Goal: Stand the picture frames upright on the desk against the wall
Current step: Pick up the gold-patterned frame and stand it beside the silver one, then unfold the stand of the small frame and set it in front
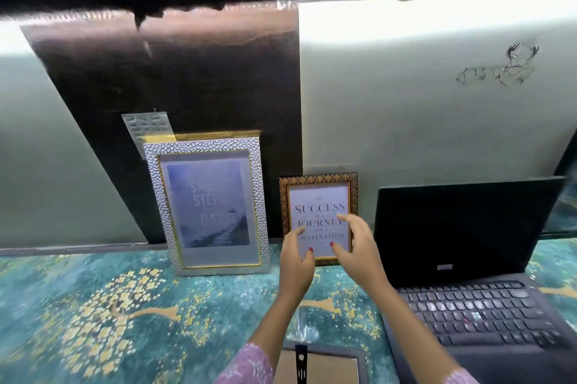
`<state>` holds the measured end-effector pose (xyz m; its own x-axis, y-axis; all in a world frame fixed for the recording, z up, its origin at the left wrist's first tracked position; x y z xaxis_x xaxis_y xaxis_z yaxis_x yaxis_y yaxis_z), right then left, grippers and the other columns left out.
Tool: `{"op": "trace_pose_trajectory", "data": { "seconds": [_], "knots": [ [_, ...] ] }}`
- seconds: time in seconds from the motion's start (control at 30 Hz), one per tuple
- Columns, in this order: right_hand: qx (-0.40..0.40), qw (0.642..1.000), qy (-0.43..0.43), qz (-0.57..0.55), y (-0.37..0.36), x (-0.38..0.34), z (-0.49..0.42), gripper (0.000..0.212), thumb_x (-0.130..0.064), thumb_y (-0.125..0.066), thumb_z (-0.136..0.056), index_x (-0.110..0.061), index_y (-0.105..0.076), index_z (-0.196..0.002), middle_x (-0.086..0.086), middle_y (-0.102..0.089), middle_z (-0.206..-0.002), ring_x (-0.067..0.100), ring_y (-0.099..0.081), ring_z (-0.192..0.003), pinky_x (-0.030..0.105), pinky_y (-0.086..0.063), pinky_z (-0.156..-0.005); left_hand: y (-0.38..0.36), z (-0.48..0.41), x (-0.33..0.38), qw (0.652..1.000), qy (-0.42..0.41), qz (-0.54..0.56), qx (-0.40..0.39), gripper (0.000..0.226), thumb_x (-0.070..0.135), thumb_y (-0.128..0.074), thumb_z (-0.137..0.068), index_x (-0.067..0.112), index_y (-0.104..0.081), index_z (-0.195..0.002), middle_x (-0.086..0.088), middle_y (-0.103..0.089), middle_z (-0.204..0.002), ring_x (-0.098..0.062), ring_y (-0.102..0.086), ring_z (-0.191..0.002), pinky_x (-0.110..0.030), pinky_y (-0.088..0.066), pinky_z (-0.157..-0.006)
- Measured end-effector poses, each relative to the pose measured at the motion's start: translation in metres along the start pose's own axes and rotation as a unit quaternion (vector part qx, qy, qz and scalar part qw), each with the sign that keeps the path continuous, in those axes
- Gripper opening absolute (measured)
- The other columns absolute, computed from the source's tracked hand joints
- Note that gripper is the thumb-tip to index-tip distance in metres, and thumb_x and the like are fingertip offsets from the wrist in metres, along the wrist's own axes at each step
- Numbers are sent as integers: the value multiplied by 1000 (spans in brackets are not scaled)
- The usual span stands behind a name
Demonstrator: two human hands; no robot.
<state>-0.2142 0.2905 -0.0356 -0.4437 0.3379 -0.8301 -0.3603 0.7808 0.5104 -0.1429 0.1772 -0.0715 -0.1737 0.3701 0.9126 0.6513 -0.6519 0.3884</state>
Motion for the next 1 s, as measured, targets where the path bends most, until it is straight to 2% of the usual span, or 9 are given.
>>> {"op": "trace_pose_trajectory", "data": {
  "seconds": [0.07, 0.13, 0.33, 0.53, 0.63, 0.7, 0.8, 0.9, 1.0],
  "knots": [
    [-23, 999, -22, -12, -8, 15, 34, 45, -11, -59, -81, -18, -47, -124, -4, -45, -122, 11, -42, -119, 27, -36, -100, 8, 22, -13, 1000, 13, -8, 14, 37, -2, -48, -84, 7, -50, -120, -10, -54, -124, -15, -49, -109, -4, -38, -89],
    [-55, 997, -49, -25, -19, 28, 63, 39, -9, -58, -81, -19, -50, -119, -5, -46, -115, 14, -44, -115, 32, -38, -102, 12, 40, -25, 999, 20, -15, 21, 34, -2, -50, -83, 7, -54, -115, -8, -58, -117, -17, -52, -107, -22, -42, -94],
    [-182, 979, -77, 41, -52, 55, 121, 41, -16, -61, -81, -20, -50, -121, -2, -50, -118, 20, -46, -123, 24, -36, -93, 24, 79, -49, 998, 9, -42, -50, 26, 4, -55, -84, 6, -57, -110, 2, -55, -105, -15, -53, -106, -24, -40, -95],
    [-368, 903, -127, 183, -71, 83, 170, 109, -56, -71, -61, -21, -10, -145, 0, -4, -157, 17, -3, -144, 32, -13, -117, 40, 105, -97, 957, 25, -167, -237, 40, 33, -48, -91, 13, -48, -125, -6, -52, -131, -19, -50, -119, -29, -38, -98],
    [-394, 879, -111, 246, -78, 85, 181, 147, -90, -45, -22, -23, -1, -145, -1, 15, -156, 19, 16, -143, 39, 1, -118, 53, 118, -121, 939, 43, -185, -288, 41, 41, -40, -90, 16, -48, -122, -9, -52, -129, -22, -48, -120, -44, -34, -109],
    [-401, 866, -104, 280, -84, 83, 184, 152, -90, -44, -15, -27, 3, -145, 0, 24, -154, 22, 23, -140, 44, 6, -118, 56, 129, -134, 905, 7, -264, -333, 64, 51, -39, -83, 18, -33, -138, -3, -33, -150, -18, -22, -141, -50, -10, -119],
    [-427, 836, -100, 329, -91, 76, 194, 142, -69, -72, -41, -25, 15, -143, 1, 40, -143, 25, 36, -132, 46, 15, -113, 57, 145, -146, 866, -64, -336, -364, 105, 74, -45, -68, 19, -2, -146, 6, 7, -157, -16, 13, -144, -44, 11, -116],
    [-439, 812, -86, 375, -93, 69, 205, 144, -64, -75, -45, -19, 24, -140, 5, 46, -136, 29, 38, -128, 40, 21, -104, 57, 160, -157, 840, -130, -376, -368, 130, 87, -45, -52, 18, 13, -145, 11, 36, -149, -15, 32, -138, -34, 33, -107],
    [-448, 799, -95, 391, -98, 64, 213, 148, -63, -76, -44, -15, 28, -138, 12, 45, -139, 34, 40, -128, 47, 23, -104, 61, 167, -167, 829, -176, -402, -347, 135, 91, -44, -49, 13, 9, -145, 13, 42, -143, -12, 32, -135, -36, 34, -101]
  ]
}}
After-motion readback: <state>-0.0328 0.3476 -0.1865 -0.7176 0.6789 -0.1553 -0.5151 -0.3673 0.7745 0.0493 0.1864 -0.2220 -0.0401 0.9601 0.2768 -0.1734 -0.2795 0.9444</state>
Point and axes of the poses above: each hand's wrist, its own z-axis away from the middle knuckle, its own y-axis out of the back of the hand, x = y × z, the point moved 6 cm from there along -z, towards the middle knuckle
